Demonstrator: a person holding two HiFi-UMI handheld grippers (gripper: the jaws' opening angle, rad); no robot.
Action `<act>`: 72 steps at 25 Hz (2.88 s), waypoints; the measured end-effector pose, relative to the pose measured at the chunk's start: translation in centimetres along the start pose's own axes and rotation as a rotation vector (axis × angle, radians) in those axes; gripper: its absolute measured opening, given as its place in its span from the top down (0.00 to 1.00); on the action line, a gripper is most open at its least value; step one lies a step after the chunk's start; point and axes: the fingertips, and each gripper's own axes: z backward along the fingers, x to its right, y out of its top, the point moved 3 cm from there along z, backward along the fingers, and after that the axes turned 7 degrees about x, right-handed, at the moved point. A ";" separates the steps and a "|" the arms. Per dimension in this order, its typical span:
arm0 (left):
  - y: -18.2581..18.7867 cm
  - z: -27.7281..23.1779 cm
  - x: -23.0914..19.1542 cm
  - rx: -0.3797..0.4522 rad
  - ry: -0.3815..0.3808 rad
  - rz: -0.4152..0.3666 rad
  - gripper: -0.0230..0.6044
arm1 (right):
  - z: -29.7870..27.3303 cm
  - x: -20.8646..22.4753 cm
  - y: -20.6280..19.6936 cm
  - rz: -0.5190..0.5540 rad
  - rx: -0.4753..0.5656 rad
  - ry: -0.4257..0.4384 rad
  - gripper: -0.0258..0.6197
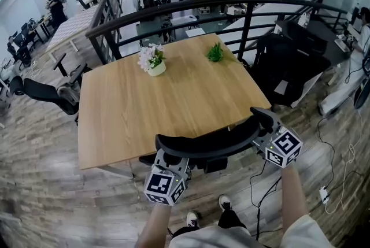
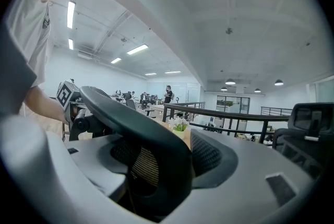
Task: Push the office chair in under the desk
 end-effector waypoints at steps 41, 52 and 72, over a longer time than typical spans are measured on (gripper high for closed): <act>-2.0 -3.0 3.3 -0.179 0.306 -0.167 0.74 | 1.3 7.3 -1.7 0.013 -0.034 0.050 0.44; 0.0 2.4 6.0 -0.171 0.239 -0.175 0.75 | 7.9 3.2 -1.3 -0.093 -0.040 -0.090 0.64; 8.0 10.7 12.6 -0.037 0.107 -0.226 0.85 | 16.4 -10.1 8.6 -0.117 0.063 -0.201 0.89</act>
